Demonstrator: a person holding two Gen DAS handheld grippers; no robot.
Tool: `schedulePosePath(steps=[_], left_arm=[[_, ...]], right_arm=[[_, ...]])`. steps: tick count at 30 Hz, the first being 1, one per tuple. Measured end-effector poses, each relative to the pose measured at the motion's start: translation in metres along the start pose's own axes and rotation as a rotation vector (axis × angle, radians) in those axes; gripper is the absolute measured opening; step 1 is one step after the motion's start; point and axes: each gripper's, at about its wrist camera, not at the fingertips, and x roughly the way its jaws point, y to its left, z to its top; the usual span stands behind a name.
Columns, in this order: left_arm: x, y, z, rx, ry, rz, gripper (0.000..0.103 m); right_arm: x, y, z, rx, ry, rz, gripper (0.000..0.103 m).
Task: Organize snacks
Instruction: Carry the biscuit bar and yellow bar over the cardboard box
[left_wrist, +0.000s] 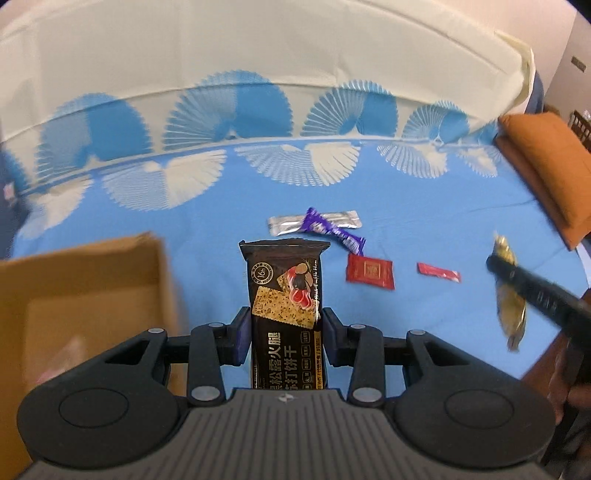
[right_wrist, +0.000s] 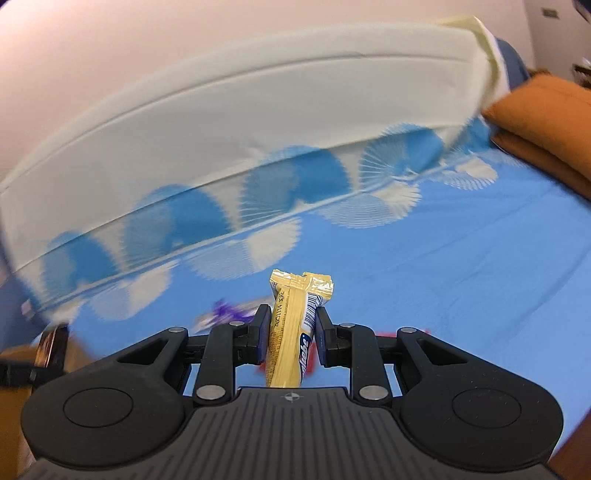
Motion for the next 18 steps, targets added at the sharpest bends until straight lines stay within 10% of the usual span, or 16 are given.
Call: schedulePosePath(steps=[9,18], left_arm=[[-0.133,0.044,-0.11,-0.025,-0.059,0.13,0.043],[-0.181,0.073,-0.204,-0.144,-0.039,0.116,0.043]], right_arm=[[-0.12,0.098,-0.093,-0.114,0.165,0.252,0.027],[-0.182,0.16,-0.133,-0.278,0.185,0.351,0.027]])
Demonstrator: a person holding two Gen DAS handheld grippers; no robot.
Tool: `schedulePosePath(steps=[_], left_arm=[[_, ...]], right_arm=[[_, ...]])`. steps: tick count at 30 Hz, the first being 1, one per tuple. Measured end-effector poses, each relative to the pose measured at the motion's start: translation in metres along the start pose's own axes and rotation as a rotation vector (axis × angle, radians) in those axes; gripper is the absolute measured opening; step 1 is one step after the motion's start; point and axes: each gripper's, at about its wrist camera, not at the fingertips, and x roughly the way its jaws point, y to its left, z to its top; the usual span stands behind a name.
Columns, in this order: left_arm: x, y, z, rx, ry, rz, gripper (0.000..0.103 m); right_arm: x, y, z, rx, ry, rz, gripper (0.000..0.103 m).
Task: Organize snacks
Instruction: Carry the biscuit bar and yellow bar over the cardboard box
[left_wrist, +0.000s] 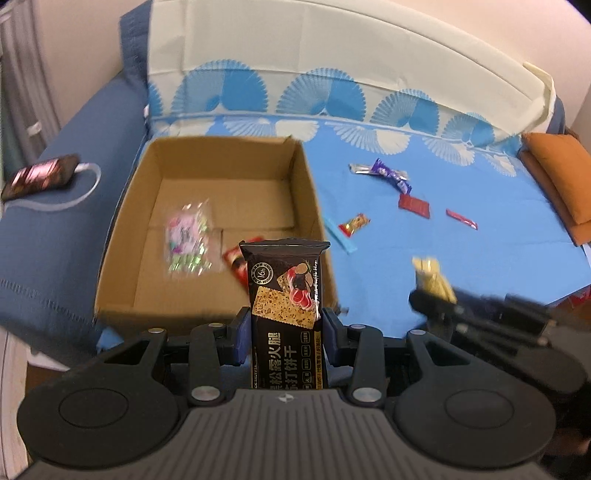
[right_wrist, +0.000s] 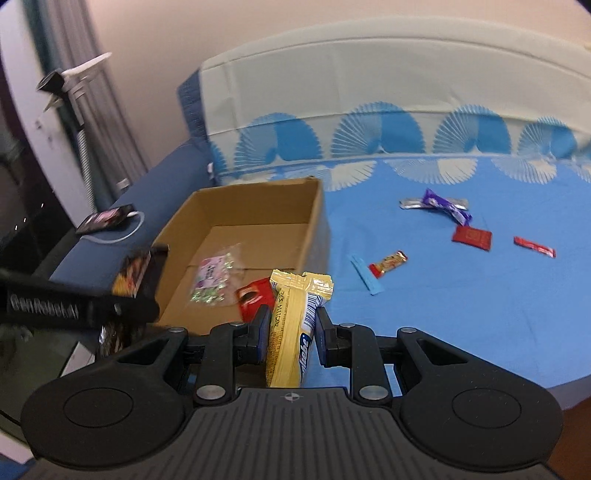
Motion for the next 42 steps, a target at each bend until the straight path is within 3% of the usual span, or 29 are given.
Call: schedulePosePath(steps=[11,29,42], left_arm=[[-0.023,0.02,-0.022,-0.036,-0.065,-0.002,0.043],[-0.019,0.048,-0.015,-0.081,-0.102,0.009,0.043],[-0.009,0.065,0.005,-0.101,-0.121,0.016,0.043]], right_arm=[[-0.024,0.032,-0.009,-0.078,-0.026,-0.025,0.027],[-0.01,0.045,-0.002,-0.138,0.008,-0.048,0.027],[-0.01,0.068,0.033,-0.214,-0.101,-0.029,0.027]])
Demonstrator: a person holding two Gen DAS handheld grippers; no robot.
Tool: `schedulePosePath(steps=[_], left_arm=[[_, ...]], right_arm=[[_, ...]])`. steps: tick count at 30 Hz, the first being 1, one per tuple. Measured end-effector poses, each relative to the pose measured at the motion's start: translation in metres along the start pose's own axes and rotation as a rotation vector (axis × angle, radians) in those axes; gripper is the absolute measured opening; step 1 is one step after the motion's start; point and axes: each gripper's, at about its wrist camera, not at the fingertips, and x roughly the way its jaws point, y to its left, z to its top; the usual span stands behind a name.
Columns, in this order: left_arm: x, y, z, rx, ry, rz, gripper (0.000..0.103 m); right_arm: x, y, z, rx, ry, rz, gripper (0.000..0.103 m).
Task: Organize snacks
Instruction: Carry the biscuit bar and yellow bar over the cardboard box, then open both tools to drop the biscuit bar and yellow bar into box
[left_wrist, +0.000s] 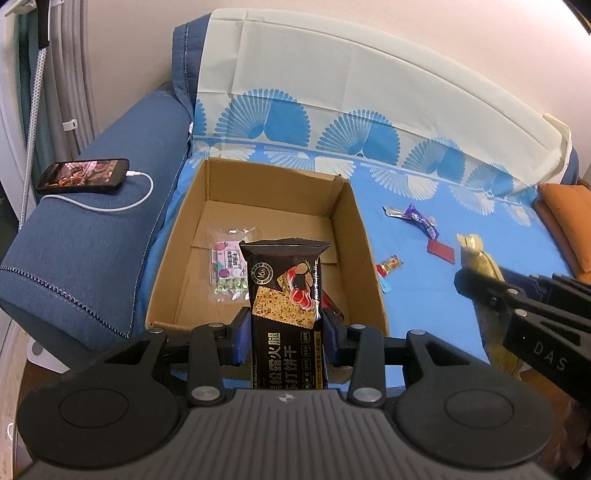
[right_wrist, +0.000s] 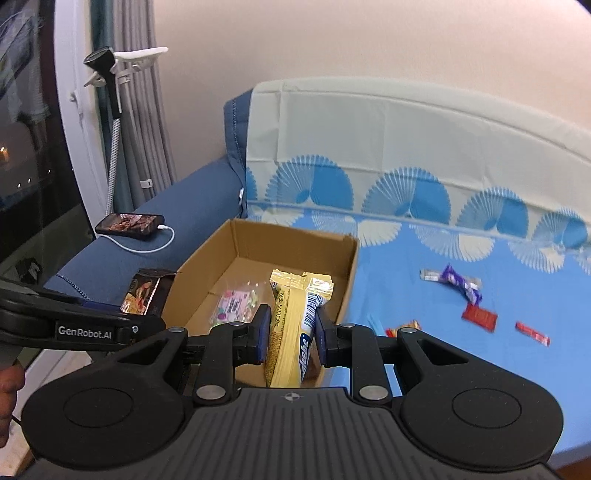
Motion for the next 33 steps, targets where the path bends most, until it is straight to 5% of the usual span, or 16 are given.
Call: schedulePosePath(steps=[15,33], left_arm=[[0.046,0.013,0.035,-0.013,0.033,0.033,0.043],[0.137,0.019,0.062,0.003,0.144,0.081,0.043]], right_arm=[[0.04,0.027,0.012,-0.261,-0.067,-0.057,0.027],[0.128,0.006,0.015,-0.173,0.043,-0.01,0.027]])
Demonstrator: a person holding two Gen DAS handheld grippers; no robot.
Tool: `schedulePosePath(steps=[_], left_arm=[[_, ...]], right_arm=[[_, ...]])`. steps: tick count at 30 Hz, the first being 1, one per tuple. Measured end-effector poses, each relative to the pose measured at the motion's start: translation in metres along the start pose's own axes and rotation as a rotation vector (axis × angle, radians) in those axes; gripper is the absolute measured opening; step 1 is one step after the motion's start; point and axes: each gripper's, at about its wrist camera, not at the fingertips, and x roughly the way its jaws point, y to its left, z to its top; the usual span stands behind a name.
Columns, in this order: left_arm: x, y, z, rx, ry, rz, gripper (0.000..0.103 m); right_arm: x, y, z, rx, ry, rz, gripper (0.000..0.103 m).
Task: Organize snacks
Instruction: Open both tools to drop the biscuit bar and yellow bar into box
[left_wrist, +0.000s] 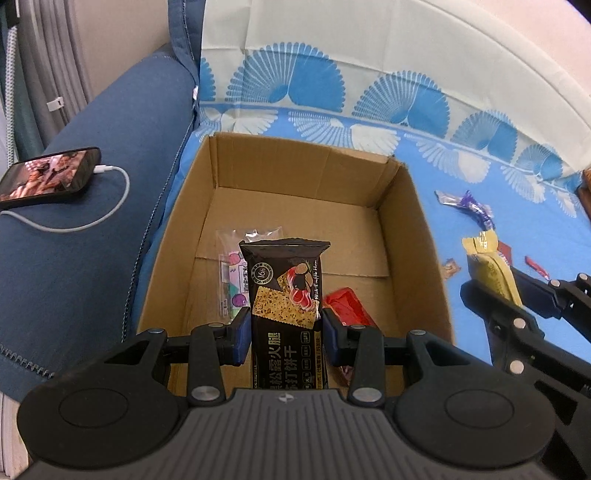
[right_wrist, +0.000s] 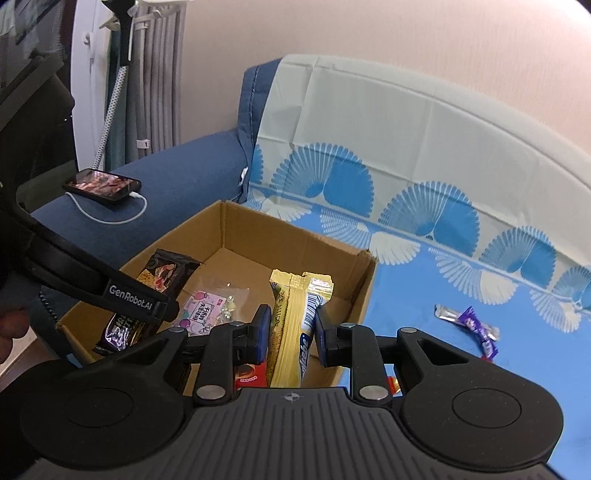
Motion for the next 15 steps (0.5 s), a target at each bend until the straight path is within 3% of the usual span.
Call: schedulePosePath(steps=[14,15], left_arm=[[0.055,0.01,0.028,0.013,0.036,0.035,0.043],[0.057,0.011,0.029,0.014,0.036,0.033,0.047]], right_arm=[[0.068,-0.009,0.01,0.046,0.034,0.007,0.027],[0.072,-0.011,0.012,0.056,0.027,0.011,0.027]])
